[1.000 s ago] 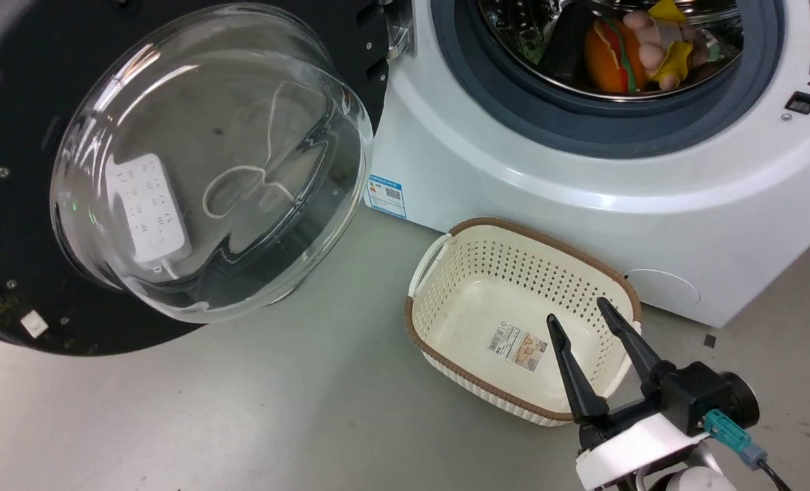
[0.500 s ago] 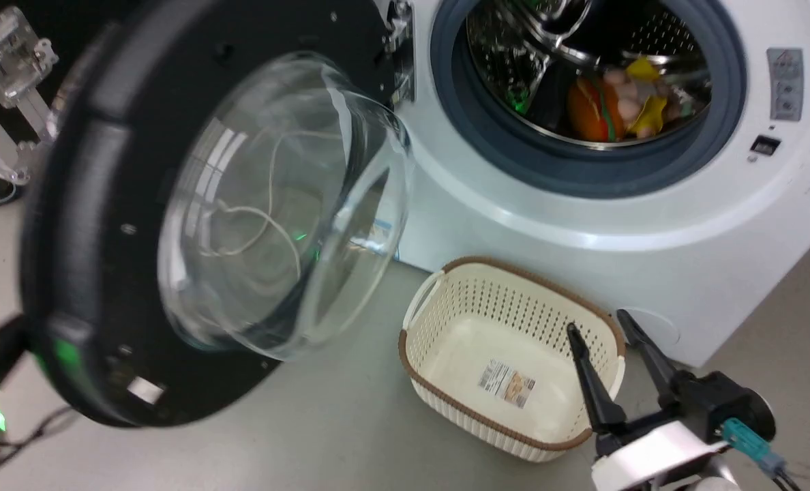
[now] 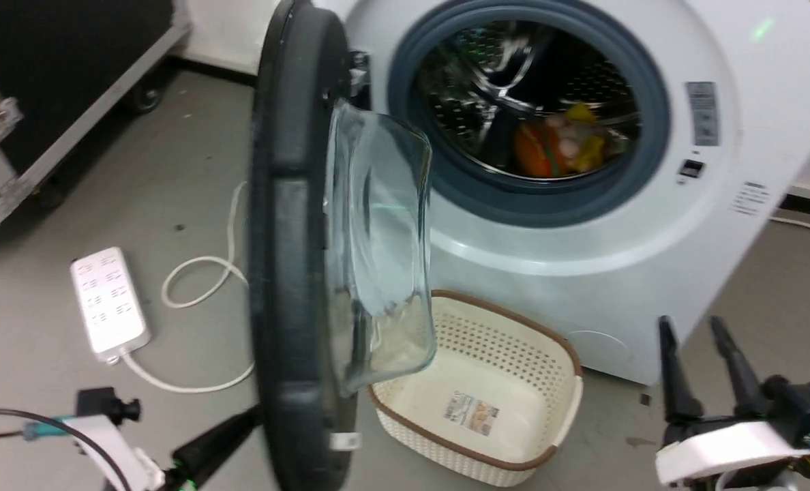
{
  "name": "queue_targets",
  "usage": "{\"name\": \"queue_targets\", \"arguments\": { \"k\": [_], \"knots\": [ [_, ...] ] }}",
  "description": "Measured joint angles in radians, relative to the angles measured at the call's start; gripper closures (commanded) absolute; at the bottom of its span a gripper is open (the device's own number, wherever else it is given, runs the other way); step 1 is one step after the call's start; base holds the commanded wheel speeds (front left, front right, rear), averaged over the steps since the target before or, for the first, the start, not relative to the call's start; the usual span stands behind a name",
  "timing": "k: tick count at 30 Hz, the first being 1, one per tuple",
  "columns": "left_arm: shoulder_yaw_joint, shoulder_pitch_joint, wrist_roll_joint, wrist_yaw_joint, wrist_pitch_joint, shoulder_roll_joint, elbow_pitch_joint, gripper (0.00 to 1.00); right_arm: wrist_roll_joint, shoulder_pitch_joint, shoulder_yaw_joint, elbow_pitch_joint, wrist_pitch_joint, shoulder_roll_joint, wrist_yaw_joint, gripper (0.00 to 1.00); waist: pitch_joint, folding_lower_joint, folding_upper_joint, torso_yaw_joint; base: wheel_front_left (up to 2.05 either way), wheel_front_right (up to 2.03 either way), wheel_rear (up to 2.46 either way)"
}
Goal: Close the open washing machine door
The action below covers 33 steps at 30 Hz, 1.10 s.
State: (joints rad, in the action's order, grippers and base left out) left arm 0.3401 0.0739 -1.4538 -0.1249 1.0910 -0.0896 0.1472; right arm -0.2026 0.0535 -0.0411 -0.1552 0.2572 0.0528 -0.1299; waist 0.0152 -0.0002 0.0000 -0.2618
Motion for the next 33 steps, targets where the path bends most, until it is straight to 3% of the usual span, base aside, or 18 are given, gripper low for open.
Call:
{"name": "queue_targets", "arguments": {
  "k": [9, 20, 33],
  "knots": [
    [-0.210, -0.042, -0.077, -0.001, -0.137, 0.029, -0.040, 1.00, 0.017, 0.002, -0.064, -0.005, 0.000, -0.002, 0.000, 0.00, -0.016, 0.0001, 0.0000, 0.129, 0.00, 0.00, 0.00],
    [-0.522, 0.088, -0.193, -0.001, -0.476, 0.039, -0.039, 1.00, 0.043, 0.048, -0.069, 0.003, 0.000, -0.002, 0.000, 0.00, -0.109, 0.0003, 0.0000, 0.321, 0.00, 0.00, 0.00],
    [-0.590, 0.467, -0.242, -0.001, -0.979, 0.040, 0.207, 1.00, -0.031, 0.096, -0.041, 0.007, 0.000, -0.002, 0.000, 0.00, -0.261, 0.0005, 0.0001, 0.571, 0.00, 0.00, 0.00]
  ]
}}
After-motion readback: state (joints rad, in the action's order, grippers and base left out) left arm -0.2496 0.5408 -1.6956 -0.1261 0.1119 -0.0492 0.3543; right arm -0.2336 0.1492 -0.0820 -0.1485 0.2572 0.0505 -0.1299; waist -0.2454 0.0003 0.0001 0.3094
